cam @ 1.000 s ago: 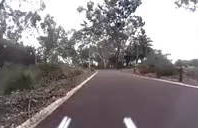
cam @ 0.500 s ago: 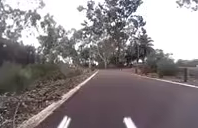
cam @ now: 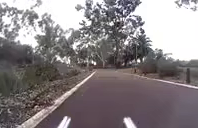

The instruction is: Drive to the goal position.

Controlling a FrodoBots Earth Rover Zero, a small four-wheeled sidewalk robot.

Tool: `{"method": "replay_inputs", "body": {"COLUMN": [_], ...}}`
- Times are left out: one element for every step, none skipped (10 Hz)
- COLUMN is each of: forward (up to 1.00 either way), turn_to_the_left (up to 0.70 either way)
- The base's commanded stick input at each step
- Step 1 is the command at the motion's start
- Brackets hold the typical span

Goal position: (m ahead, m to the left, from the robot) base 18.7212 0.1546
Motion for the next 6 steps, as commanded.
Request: {"method": "replay_inputs", "body": {"forward": [0.6,0.6,0.6,0.6,0.6,0.6], "turn_to_the_left": [0.0,0.0,0.0,0.0,0.0,0.0]}}
